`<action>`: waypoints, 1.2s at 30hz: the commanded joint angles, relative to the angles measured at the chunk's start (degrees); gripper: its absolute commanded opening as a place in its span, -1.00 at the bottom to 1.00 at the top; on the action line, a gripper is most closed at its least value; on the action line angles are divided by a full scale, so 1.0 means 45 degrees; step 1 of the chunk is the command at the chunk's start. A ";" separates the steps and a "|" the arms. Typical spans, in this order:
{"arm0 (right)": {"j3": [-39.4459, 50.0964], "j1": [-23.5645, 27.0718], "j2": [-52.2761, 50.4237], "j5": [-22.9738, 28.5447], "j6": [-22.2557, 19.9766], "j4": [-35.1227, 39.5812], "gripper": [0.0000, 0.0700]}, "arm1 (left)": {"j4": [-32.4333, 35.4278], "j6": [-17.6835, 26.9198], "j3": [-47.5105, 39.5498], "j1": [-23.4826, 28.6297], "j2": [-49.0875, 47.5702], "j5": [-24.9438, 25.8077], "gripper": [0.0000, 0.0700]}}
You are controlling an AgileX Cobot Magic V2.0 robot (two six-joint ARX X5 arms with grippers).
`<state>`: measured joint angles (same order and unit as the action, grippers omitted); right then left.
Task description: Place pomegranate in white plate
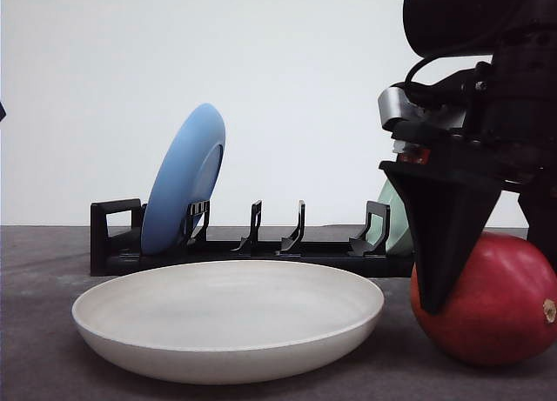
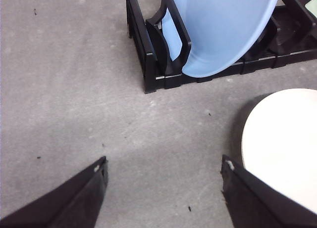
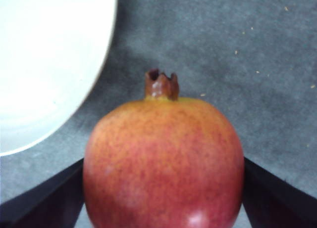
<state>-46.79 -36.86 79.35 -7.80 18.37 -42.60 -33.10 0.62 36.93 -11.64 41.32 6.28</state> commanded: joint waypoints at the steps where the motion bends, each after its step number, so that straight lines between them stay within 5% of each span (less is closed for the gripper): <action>1: -0.0232 -0.0110 0.0141 -0.0008 0.0074 -0.0059 0.38 | 0.0126 0.0039 0.0214 0.0005 0.0092 0.0049 0.24; 8: -0.1721 -0.0034 0.0141 0.0071 -0.1323 -0.2029 0.38 | 0.0117 -0.0011 0.0214 0.0005 0.0092 0.0049 0.24; 14: -0.3079 -0.0097 0.0152 -0.0110 -0.2250 -0.2058 0.38 | 0.0107 -0.0047 0.0210 0.0005 0.0092 0.0049 0.24; 19: -0.3297 -0.0448 0.0187 -0.1042 -0.2459 -0.0502 0.38 | 0.0112 -0.0049 0.0209 0.0005 0.0092 0.0049 0.24; 36: -0.3292 -0.2457 0.2978 -0.1220 -0.2850 0.4410 0.38 | 0.0136 -0.0049 0.0214 0.0005 0.0092 0.0049 0.24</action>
<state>-60.51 -47.27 91.73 -13.30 6.28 -23.85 -33.08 0.45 36.93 -11.64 41.32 6.28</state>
